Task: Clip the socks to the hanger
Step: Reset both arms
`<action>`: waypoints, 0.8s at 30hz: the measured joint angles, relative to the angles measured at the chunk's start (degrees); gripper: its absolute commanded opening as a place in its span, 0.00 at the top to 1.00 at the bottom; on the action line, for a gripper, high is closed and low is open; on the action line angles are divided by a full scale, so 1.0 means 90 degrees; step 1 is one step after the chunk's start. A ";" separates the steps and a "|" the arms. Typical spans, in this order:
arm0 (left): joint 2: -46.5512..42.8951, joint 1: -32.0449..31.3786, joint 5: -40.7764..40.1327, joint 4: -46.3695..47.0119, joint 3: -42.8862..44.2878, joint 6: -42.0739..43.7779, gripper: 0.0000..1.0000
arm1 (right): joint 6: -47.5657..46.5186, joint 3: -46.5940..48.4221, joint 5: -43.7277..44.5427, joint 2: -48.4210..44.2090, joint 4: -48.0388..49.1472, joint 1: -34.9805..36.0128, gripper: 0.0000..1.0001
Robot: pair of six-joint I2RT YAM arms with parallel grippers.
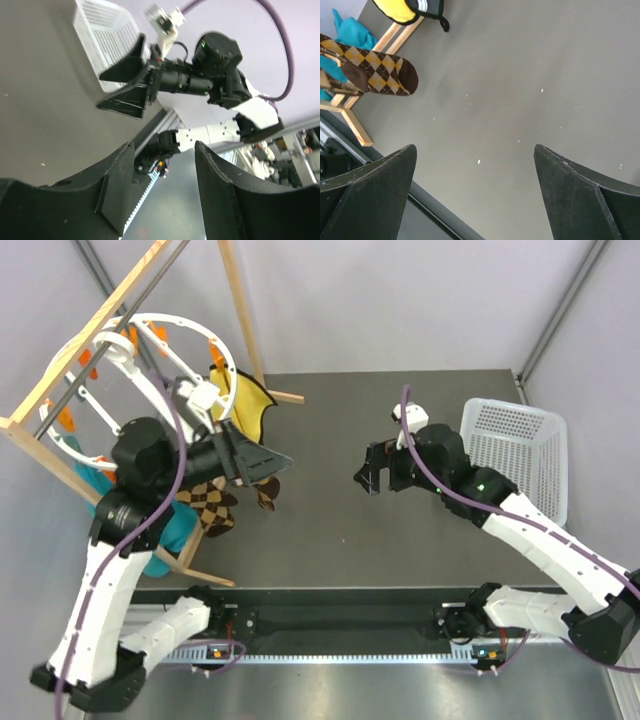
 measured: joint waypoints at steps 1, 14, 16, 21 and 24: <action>0.0121 -0.0384 -0.0209 0.0032 0.0051 0.0068 0.44 | 0.0015 0.0000 -0.0022 0.0029 0.0051 -0.0002 0.00; 0.1353 -0.5350 -0.4350 0.1999 -0.0896 0.1331 0.34 | 0.0124 -0.1280 -0.0124 -0.0323 0.1447 -0.0189 0.00; 0.1404 -0.5408 -0.4743 0.2499 -0.1489 0.1540 0.27 | 0.0192 -0.2076 -0.0216 -0.0627 0.2108 -0.0206 0.00; 0.1324 -0.5374 -0.5549 0.3628 -0.3349 0.1732 0.23 | 0.0503 -0.4010 -0.0444 -0.1049 0.4046 -0.0216 0.00; 0.1124 -0.5258 -0.5712 0.4058 -0.4456 0.1605 0.22 | 0.0712 -0.4891 -0.0454 -0.1129 0.5061 -0.0216 0.00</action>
